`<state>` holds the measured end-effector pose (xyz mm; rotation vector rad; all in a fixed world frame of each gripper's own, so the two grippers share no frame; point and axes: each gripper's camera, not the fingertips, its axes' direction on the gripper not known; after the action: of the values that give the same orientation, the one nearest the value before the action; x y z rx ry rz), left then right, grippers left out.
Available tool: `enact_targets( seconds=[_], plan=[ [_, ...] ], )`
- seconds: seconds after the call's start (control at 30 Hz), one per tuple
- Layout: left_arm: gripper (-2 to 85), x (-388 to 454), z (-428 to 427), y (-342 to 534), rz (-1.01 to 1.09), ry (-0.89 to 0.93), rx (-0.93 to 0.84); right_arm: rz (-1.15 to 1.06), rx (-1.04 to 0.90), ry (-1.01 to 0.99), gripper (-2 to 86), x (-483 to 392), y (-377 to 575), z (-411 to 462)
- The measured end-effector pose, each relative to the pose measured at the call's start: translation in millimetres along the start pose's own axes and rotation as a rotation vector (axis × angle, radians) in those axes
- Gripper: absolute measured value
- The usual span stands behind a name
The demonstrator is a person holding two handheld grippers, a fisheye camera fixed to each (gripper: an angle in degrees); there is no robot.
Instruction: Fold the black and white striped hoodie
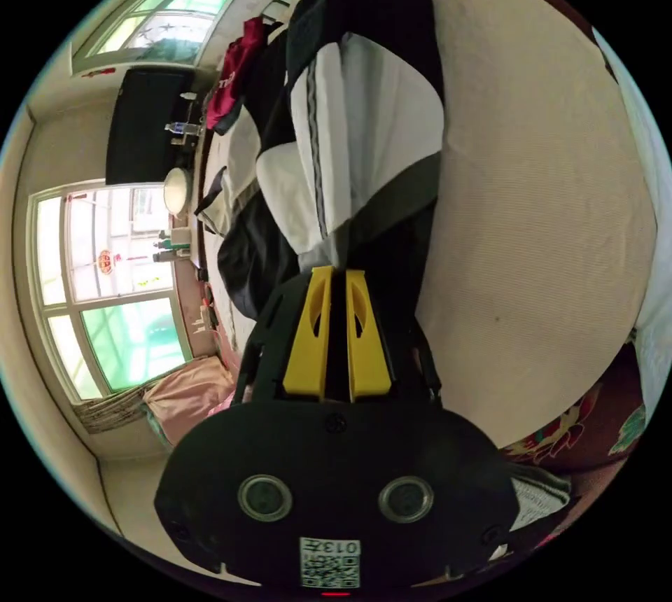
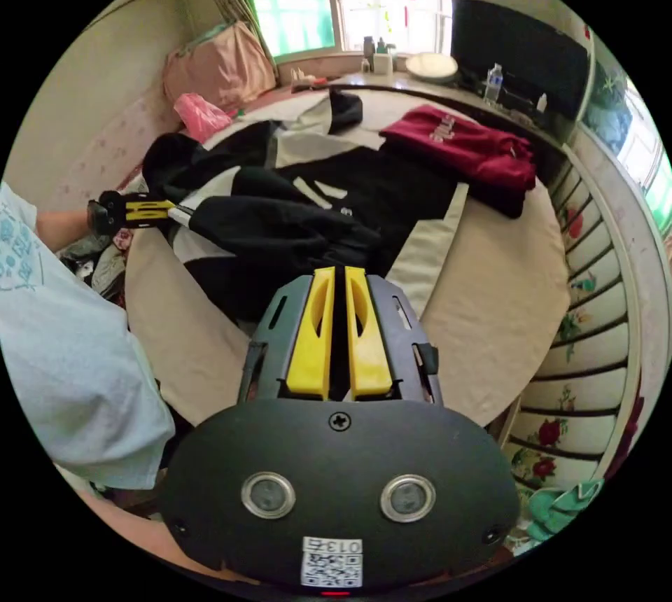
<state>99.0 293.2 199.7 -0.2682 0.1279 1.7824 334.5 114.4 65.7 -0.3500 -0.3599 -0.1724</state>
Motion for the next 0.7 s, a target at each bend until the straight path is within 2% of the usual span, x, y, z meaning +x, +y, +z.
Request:
enact_targets(
  seconds=[0.13,0.23,0.27,0.33,0.37,0.4,0.47,0.53,0.6,0.67,0.7],
  plan=[
    [6.8,-15,0,8,0.029,0.042,0.012,0.060,-0.052,0.056,3.3,-14,27,16],
    [9.2,-48,-7,28,0.007,0.187,0.015,0.061,-0.099,0.051,4.2,-14,33,0],
    [9.6,-68,-14,42,-0.037,0.298,0.037,0.065,-0.099,0.044,4.7,-13,34,-6],
    [9.4,-105,-20,69,-0.193,0.498,0.104,0.134,-0.046,0.041,6.6,-7,32,-28],
    [9.1,-131,-19,91,-0.342,0.608,0.175,0.149,-0.033,0.043,7.0,-7,30,-32],
    [8.8,-152,-13,113,-0.497,0.683,0.252,0.164,0.008,0.050,6.8,-9,21,-38],
    [8.1,-171,4,135,-0.675,0.760,0.340,0.203,0.080,0.055,6.0,-15,2,-38],
    [7.0,-174,28,136,-0.739,0.715,0.276,0.197,0.108,0.065,3.8,-29,-27,-17],
    [5.1,-165,69,130,-0.748,0.625,0.087,0.192,0.081,0.105,2.5,-36,-44,9],
    [2.5,-159,95,131,-0.749,0.601,0.008,0.195,-0.017,0.153,1.2,-37,-53,44],
    [1.6,-152,112,133,-0.731,0.601,-0.053,0.203,-0.126,0.175,0.8,-32,-53,70]
  ],
)
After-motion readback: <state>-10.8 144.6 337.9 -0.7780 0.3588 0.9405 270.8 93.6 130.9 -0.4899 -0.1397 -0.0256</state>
